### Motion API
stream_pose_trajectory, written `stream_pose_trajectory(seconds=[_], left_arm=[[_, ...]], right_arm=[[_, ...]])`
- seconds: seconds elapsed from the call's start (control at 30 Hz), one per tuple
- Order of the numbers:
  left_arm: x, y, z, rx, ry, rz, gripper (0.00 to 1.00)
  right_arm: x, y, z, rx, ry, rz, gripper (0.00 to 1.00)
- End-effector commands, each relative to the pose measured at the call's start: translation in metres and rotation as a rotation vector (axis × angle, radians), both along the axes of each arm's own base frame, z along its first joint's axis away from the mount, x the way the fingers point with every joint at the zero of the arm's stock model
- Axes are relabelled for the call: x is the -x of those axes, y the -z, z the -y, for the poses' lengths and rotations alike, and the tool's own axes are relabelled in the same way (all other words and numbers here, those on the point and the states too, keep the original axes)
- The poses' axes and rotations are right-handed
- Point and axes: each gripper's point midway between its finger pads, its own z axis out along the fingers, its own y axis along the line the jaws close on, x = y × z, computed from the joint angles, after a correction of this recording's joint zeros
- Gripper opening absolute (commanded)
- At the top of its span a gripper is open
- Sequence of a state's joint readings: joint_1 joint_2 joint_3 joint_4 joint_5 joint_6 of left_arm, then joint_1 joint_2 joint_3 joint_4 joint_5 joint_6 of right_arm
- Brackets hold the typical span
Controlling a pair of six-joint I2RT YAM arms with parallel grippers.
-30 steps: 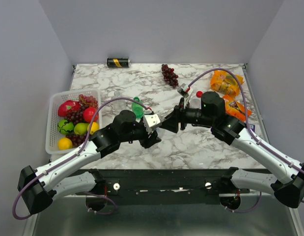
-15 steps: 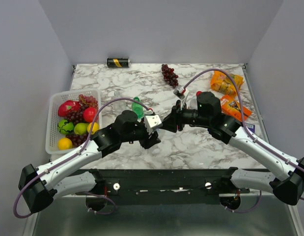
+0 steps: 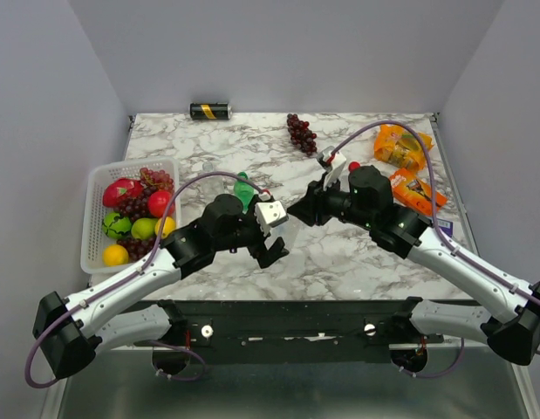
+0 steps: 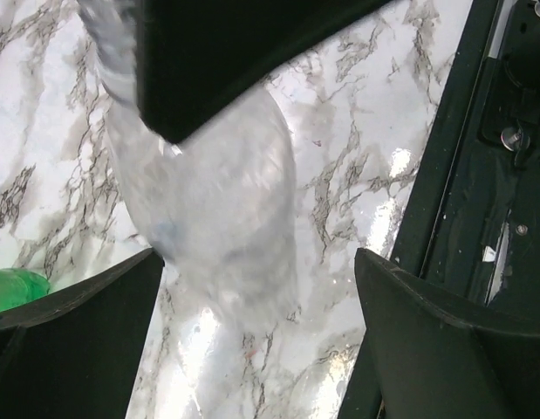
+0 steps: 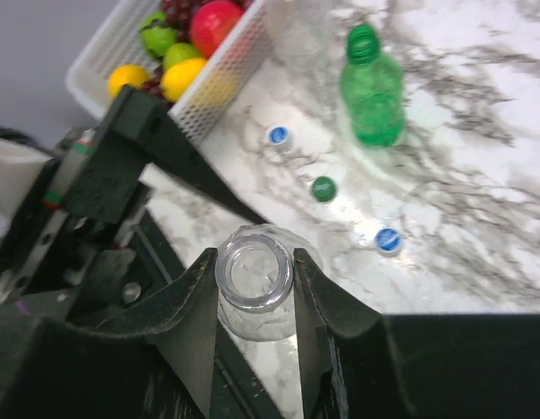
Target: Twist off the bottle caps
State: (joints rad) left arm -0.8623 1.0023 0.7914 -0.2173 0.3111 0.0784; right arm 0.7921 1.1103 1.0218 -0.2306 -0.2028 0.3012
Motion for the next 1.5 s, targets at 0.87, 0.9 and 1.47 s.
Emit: stream_pose_trajectory(seconds=[0.87,0.9,1.47], left_arm=[[-0.098,-0.049,-0.115,0.088,-0.674,0.085,0.99],[-0.098,-0.047,-0.114,0.085,-0.671,0.078,0.99],[-0.098,-0.045,-0.11,0.08,-0.65,0.072,0.99]], right_arm=[[-0.16,0.014,-0.032,0.176,0.364,0.295,0.01],[-0.161,0.018,-0.033,0.181,0.364,0.292,0.01],[-0.164,0.058,-0.033,0.265,0.363,0.219,0.53]])
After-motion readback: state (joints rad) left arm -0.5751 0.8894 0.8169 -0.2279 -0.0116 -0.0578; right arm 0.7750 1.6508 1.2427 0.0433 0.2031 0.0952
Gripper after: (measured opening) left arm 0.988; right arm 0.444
